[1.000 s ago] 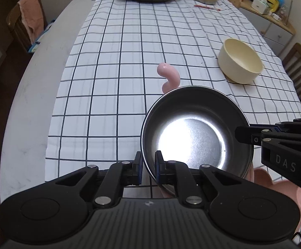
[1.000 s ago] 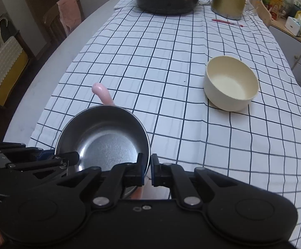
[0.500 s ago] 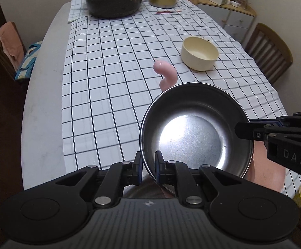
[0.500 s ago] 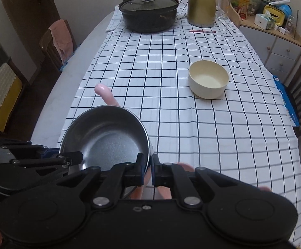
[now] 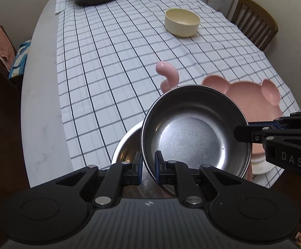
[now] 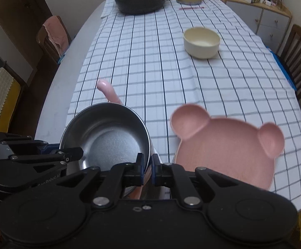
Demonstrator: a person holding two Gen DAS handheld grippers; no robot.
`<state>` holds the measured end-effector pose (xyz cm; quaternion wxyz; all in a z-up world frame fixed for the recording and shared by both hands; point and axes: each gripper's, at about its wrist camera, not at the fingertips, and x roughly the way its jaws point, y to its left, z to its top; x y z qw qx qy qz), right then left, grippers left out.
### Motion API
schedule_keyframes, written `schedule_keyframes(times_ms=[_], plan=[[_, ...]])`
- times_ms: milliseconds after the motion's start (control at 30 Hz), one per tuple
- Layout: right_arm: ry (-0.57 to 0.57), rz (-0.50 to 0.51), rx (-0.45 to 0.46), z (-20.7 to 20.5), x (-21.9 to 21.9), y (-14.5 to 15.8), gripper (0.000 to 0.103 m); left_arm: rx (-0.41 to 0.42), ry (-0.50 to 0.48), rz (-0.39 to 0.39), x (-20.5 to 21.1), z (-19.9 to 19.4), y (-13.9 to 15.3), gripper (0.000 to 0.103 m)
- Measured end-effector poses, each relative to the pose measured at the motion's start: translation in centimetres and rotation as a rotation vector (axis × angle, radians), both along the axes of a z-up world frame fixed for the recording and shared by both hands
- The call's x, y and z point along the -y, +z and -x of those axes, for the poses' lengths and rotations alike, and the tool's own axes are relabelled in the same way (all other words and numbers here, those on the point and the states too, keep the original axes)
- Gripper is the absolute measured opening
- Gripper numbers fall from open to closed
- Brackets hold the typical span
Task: Organize plates and bowls
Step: 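Lift the pink-handled bowl with both tools over the large steel bowl, then lower the pink-handled bowl into the large steel bowl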
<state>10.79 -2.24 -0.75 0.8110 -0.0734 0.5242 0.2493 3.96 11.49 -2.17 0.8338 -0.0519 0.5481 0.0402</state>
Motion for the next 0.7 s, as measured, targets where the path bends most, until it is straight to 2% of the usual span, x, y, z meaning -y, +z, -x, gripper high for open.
schedule_keyframes(times_ms=[300, 700], plan=[[-0.019, -0.001, -0.064, 2.0, 0.1, -3.1, 0.007, -0.061, -0.007, 0.007, 0.1, 1.8, -2.9, 0.011], [-0.030, 0.025, -0.082, 2.0, -0.4, -5.4, 0.007, -0.075, 0.002, -0.002, 0.0, 1.4, -5.1, 0.011]])
